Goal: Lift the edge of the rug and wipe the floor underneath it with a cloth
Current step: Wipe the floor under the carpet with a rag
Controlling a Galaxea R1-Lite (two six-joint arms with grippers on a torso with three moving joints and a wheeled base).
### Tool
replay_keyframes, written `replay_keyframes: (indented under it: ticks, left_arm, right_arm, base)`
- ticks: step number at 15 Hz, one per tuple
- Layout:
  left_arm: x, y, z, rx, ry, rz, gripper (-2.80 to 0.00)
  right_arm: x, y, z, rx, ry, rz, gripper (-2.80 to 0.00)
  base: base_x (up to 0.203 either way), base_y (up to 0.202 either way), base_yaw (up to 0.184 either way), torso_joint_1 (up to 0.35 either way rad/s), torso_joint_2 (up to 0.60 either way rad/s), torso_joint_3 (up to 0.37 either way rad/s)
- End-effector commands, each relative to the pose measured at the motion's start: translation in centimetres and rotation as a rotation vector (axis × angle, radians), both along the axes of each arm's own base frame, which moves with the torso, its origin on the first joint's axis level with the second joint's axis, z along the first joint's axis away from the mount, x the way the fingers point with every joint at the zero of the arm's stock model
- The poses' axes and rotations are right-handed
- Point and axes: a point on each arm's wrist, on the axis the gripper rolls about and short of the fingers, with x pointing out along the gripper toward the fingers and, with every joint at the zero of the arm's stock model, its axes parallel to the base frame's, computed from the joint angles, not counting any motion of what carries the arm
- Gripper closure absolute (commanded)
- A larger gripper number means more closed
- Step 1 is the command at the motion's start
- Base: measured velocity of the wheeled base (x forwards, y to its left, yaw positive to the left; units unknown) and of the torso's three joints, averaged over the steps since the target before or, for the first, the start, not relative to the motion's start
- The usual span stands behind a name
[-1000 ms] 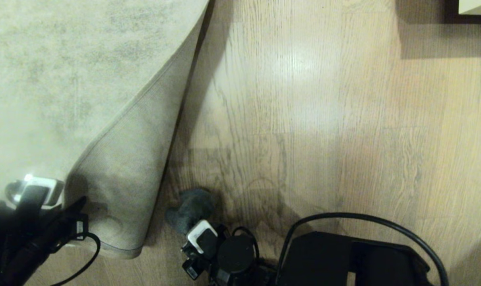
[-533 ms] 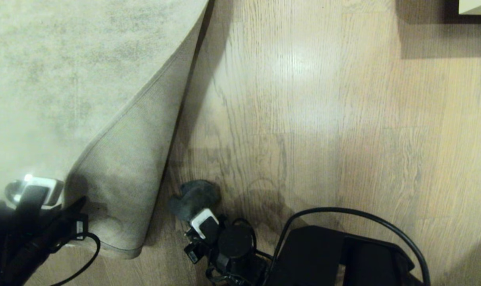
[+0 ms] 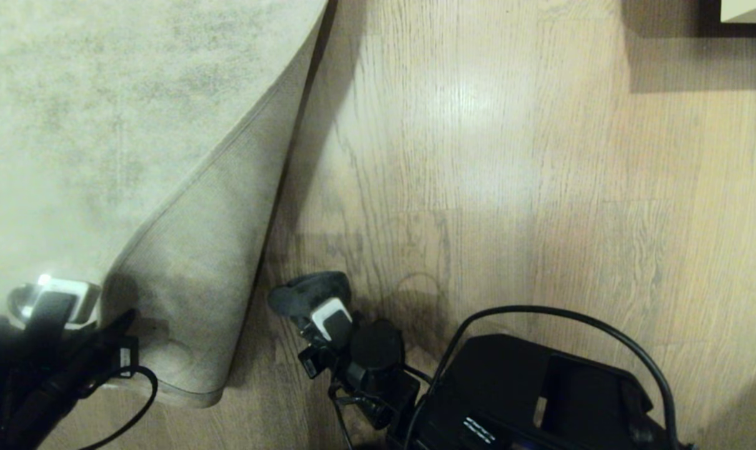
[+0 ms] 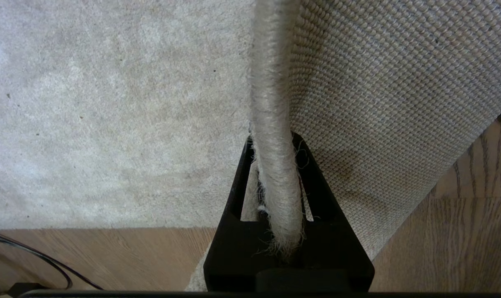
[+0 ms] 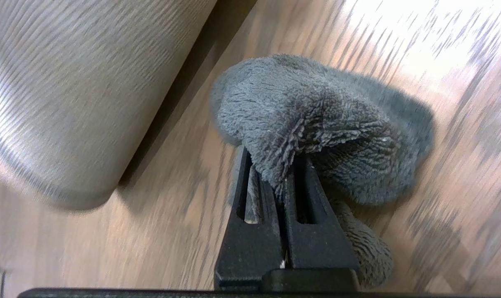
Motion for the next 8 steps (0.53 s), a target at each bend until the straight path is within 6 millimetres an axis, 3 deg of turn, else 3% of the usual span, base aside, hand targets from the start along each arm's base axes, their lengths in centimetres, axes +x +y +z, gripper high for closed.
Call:
replay_keyframes:
  ticks: [1, 8]
  left_arm:
    - [0.1, 0.0, 0.4, 0.01, -0.042, 0.001, 0.0]
    - [0.2, 0.0, 0.4, 0.01, -0.042, -0.001, 0.0]
  right_arm:
    - [1.1, 0.2, 1.1, 0.036, -0.026, -0.019, 0.0]
    - [4.6, -0.8, 3.9, 0.106, -0.09, -0.091, 0.0]
  base:
    - [0.0, 0.0, 0.0, 0.0, 0.0, 0.0]
    - [0.0, 0.0, 0.0, 0.0, 0.0, 0.0]
